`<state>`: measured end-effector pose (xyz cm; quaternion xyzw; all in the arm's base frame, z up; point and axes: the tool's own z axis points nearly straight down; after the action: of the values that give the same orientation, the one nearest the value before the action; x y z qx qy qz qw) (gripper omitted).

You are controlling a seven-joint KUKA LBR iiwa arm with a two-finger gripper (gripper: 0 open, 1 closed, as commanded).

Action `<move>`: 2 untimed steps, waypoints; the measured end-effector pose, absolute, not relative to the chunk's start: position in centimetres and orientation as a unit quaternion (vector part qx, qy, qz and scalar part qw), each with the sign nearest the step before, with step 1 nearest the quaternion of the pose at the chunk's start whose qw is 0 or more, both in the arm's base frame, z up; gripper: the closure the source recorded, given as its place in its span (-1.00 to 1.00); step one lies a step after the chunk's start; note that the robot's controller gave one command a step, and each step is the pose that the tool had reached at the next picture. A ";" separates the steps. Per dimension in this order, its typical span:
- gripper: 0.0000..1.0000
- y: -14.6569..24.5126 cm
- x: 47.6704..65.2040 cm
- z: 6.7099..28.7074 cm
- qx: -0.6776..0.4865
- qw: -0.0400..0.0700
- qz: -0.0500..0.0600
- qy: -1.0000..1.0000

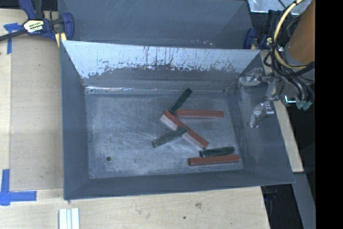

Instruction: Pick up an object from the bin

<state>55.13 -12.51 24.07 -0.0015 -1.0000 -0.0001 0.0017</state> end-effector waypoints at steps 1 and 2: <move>-1.00 -12.5 55.3 24.4 0.000 -0.002 0.001 -1.000; -1.00 -11.4 56.4 20.4 0.008 -0.006 0.002 -1.000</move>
Offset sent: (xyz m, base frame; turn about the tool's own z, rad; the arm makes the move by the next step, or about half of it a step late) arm 0.0388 0.0492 -0.1661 -0.0743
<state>56.45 -11.38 20.43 0.0082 -0.9999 0.0018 -0.0063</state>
